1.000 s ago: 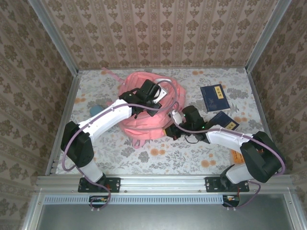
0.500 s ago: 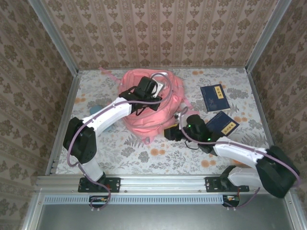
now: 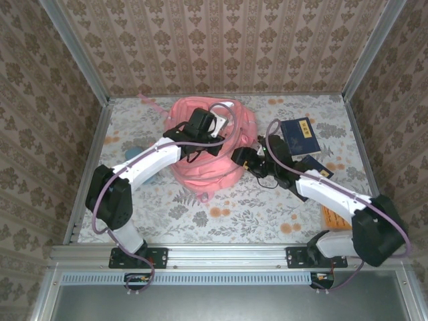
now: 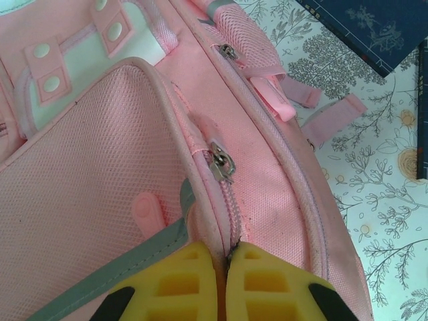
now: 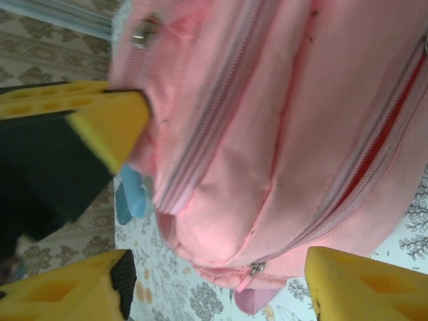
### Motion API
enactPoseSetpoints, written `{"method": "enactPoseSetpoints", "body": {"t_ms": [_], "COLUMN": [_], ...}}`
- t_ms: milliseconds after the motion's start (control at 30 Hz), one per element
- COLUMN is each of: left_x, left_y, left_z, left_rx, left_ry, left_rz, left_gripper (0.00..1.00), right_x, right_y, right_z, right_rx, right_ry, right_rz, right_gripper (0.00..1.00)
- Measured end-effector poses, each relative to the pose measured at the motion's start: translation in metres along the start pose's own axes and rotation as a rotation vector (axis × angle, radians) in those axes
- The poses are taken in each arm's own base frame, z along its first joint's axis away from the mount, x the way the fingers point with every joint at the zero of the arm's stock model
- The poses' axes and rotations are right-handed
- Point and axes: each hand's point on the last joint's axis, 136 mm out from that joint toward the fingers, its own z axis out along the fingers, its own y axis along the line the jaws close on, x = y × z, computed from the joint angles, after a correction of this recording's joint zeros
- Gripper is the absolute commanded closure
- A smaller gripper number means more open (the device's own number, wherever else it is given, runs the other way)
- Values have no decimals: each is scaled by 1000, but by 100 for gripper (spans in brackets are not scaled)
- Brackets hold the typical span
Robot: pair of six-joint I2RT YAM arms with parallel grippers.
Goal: Pack the student bag
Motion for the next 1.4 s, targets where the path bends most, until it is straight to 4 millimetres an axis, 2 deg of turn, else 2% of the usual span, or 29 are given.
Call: {"method": "enactPoseSetpoints", "body": {"t_ms": [100, 200, 233, 267, 333, 400, 467, 533, 633, 733, 800, 933, 1000, 1100, 1233, 1400], "left_x": [0, 0, 0, 1, 2, 3, 0, -5, -3, 16, 36, 80, 92, 97, 98, 106], "left_y": [-1, -3, -3, -3, -2, -1, 3, 10, 16, 12, 5, -20, -30, -36, -32, -22], "left_z": [-1, -3, -3, -3, -3, -5, -15, -36, -70, -96, -100, -86, -79, -70, -56, -42], "left_rx": [5, 14, 16, 16, 11, 4, -15, -42, -64, -50, -28, 18, 31, 39, 19, -27], "left_ry": [-1, -2, -2, -1, 6, 9, -1, -36, -92, -121, -112, -36, -11, -15, -49, -68], "left_rz": [0, 0, 0, -1, -12, -46, -79, -120, -185, -263, -321, -410, -448, -518, -622, -710], "left_gripper": [98, 97, 95, 92, 76, 63, 53, 45, 39, 39, 38, 42, 46, 54, 63, 64], "right_x": [5, 11, 12, 12, 11, 9, 8, 8, 3, -3, -7, -10, -8, -2, 6, 8], "right_y": [-10, -19, -18, -17, -12, -7, -6, -5, 4, 19, 27, 43, 49, 58, 61, 63], "right_z": [18, 31, 35, 37, 40, 40, 42, 43, 45, 48, 50, 52, 55, 59, 65, 65], "right_rx": [31, 43, 36, 26, 0, -20, -24, -25, -41, -72, -91, -122, -133, -146, -149, -153], "right_ry": [43, 77, 84, 88, 90, 89, 88, 90, 89, 93, 93, 105, 114, 135, 162, 168], "right_rz": [66, 116, 126, 133, 140, 138, 136, 135, 130, 121, 115, 102, 94, 81, 75, 74], "right_gripper": [42, 56, 64, 71, 83, 88, 90, 90, 90, 90, 90, 90, 90, 91, 91, 91]}}
